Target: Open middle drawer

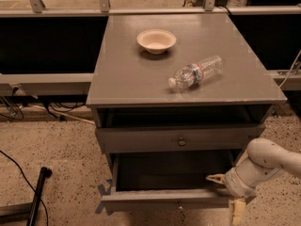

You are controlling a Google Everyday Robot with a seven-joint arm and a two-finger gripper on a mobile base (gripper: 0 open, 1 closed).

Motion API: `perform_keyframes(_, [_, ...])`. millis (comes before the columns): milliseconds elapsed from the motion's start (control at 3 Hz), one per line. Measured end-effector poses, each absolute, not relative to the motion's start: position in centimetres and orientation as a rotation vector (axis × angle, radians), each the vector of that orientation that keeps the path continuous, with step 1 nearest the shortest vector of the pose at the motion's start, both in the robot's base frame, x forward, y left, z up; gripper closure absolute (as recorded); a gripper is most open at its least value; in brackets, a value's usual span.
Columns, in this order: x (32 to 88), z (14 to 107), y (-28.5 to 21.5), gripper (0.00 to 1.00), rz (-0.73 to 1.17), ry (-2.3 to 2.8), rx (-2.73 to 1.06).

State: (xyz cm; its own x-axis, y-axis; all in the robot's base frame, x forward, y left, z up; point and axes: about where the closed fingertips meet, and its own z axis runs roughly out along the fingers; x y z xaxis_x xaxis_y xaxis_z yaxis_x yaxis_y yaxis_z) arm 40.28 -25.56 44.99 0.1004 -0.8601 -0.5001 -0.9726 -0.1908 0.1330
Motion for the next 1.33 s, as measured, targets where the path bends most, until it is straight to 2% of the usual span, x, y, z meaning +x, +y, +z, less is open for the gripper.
perform_keyframes(1000, [40.0, 40.8, -26.6, 0.00, 0.664, 1.902, -2.133])
perform_keyframes(1333, [40.2, 39.6, -26.5, 0.09, 0.630, 1.909, -2.154])
